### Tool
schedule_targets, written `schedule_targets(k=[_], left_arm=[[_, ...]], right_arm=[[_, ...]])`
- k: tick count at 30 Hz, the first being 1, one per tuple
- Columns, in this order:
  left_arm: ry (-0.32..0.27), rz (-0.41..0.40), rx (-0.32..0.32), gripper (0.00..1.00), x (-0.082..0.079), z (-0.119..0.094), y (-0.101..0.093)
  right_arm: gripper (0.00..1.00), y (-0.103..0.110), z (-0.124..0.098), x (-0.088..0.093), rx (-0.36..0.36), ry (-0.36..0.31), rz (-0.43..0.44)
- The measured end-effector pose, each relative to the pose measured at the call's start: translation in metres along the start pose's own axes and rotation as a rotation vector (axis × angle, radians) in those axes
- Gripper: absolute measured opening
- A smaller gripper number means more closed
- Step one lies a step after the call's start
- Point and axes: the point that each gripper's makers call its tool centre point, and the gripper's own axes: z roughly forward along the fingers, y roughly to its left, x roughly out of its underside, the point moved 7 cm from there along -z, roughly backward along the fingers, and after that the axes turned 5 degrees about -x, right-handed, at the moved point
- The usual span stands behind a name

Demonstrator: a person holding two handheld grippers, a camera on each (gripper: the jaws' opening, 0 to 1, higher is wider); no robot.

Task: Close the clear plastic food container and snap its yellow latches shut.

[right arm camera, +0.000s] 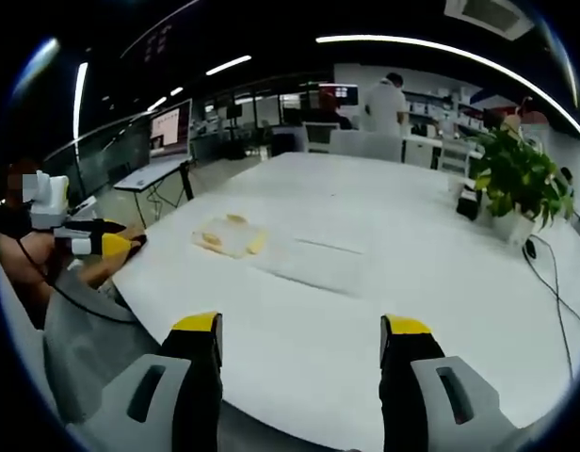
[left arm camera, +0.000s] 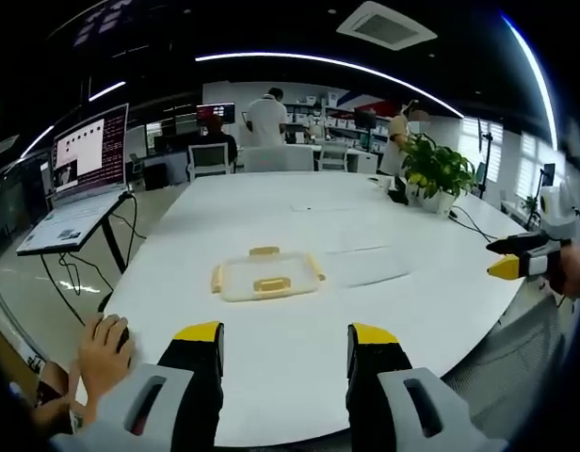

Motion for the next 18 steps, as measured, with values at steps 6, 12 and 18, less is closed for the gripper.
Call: schedule_targets(k=[6, 12, 18], left_arm=[[0.004, 0.001, 0.001, 0.47, -0.003, 0.007, 0.005], [0.013, 0.014, 0.012, 0.47, -0.007, 0.017, 0.012], [0.020, 0.015, 0.016, 0.47, -0.010, 0.027, 0.018]], right_arm=[[0.65, 0.000, 0.009, -0.009, -0.004, 0.003, -0.012], [0.65, 0.000, 0.021, -0.017, -0.018, 0.011, -0.025], [0.65, -0.002, 0.033, -0.026, -0.031, 0.017, -0.037]])
